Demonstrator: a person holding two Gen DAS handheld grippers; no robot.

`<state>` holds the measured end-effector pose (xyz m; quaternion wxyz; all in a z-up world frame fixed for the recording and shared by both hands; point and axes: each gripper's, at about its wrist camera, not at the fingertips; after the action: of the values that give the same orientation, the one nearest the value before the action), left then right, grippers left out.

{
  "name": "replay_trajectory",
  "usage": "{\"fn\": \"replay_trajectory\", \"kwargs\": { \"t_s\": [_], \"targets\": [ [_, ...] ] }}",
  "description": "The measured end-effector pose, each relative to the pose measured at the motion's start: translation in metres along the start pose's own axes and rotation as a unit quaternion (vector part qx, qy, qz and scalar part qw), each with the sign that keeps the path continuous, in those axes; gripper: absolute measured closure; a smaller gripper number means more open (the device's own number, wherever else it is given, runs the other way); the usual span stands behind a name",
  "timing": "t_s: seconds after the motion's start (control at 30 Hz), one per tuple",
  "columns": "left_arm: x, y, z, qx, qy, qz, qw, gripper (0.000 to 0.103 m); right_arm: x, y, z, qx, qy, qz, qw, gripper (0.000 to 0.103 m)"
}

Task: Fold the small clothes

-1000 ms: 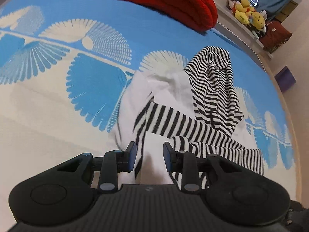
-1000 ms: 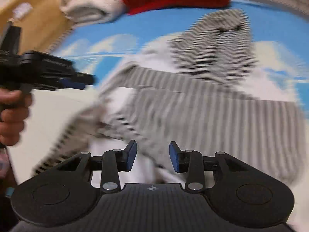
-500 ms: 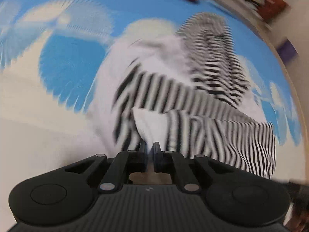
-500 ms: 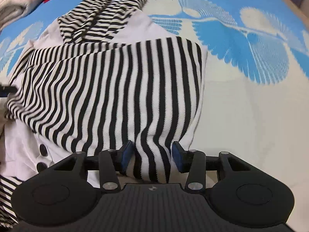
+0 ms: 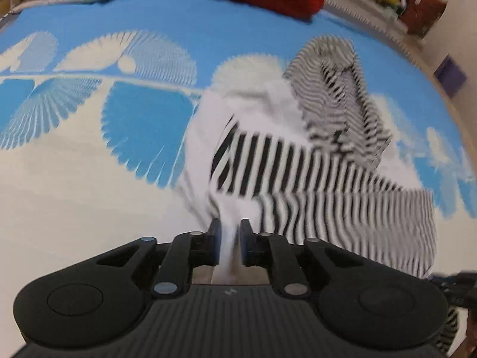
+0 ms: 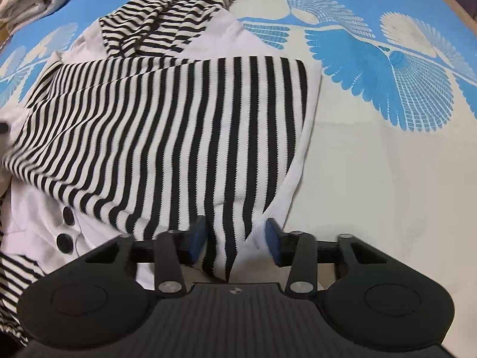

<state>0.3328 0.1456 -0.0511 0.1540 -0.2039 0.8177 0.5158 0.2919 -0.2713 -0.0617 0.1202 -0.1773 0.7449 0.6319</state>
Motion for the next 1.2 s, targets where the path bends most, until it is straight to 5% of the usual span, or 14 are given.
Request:
{"fn": "replay_trajectory", "kwargs": {
  "t_s": [0.1, 0.2, 0.3, 0.37, 0.43, 0.5, 0.57, 0.63, 0.87, 0.9, 0.97, 1.0, 1.2],
  "targets": [
    [-0.006, -0.004, -0.002, 0.021, 0.002, 0.001, 0.9998, 0.086, -0.001, 0.006, -0.006, -0.001, -0.008, -0.007, 1.000, 0.097],
    [-0.003, -0.018, -0.005, 0.007, -0.021, 0.035, 0.9991, 0.084, -0.005, 0.015, -0.020, 0.018, -0.029, -0.020, 0.999, 0.098],
    [0.001, -0.036, 0.000, -0.008, -0.027, 0.071, 0.9971, 0.082, -0.007, 0.014, -0.016, -0.010, 0.006, -0.009, 1.000, 0.095],
    [-0.001, -0.030, 0.015, -0.009, -0.007, 0.051, 0.9986, 0.081, -0.011, 0.012, -0.020, -0.062, 0.009, -0.005, 0.998, 0.086],
    [-0.008, -0.018, 0.029, 0.003, 0.027, 0.014, 0.9995, 0.073, -0.021, 0.010, -0.040, -0.085, -0.060, -0.023, 0.994, 0.080],
    [-0.014, -0.014, 0.038, 0.006, 0.044, -0.010, 0.9989, 0.058, -0.032, 0.004, -0.061, -0.083, -0.146, -0.046, 0.985, 0.073],
    [-0.016, -0.016, 0.046, -0.006, 0.056, -0.023, 0.9981, 0.055, -0.039, -0.009, -0.071, -0.057, -0.199, -0.069, 0.976, 0.071],
    [-0.018, -0.021, 0.052, -0.007, 0.059, -0.027, 0.9979, 0.055, -0.045, -0.026, -0.071, -0.025, -0.218, -0.069, 0.973, 0.070],
    [-0.030, -0.048, 0.063, 0.027, 0.062, -0.045, 0.9967, 0.055, -0.067, -0.061, -0.063, -0.032, -0.239, -0.081, 0.967, 0.071],
    [-0.031, -0.054, 0.062, 0.029, 0.054, -0.046, 0.9971, 0.055, -0.069, -0.062, -0.060, -0.033, -0.235, -0.086, 0.968, 0.090],
    [-0.034, -0.066, 0.062, 0.027, 0.037, -0.045, 0.9979, 0.064, -0.068, -0.066, -0.060, -0.037, -0.233, -0.092, 0.968, 0.093],
    [-0.035, -0.072, 0.063, 0.029, 0.032, -0.045, 0.9980, 0.088, -0.070, -0.068, -0.065, -0.041, -0.238, -0.094, 0.966, 0.095],
    [-0.048, -0.090, 0.040, 0.050, -0.040, -0.076, 0.9951, 0.092, -0.108, -0.060, -0.089, -0.024, -0.236, -0.160, 0.958, 0.098]
  ]
}}
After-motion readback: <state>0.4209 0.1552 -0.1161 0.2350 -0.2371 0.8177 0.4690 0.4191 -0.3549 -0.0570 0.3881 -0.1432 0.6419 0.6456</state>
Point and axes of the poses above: each gripper's, at about its wrist camera, not at the fingertips, and y roughly against the way its jaws point, z to its left, x to its underside, and after that the axes turned 14 degrees about x, right-handed
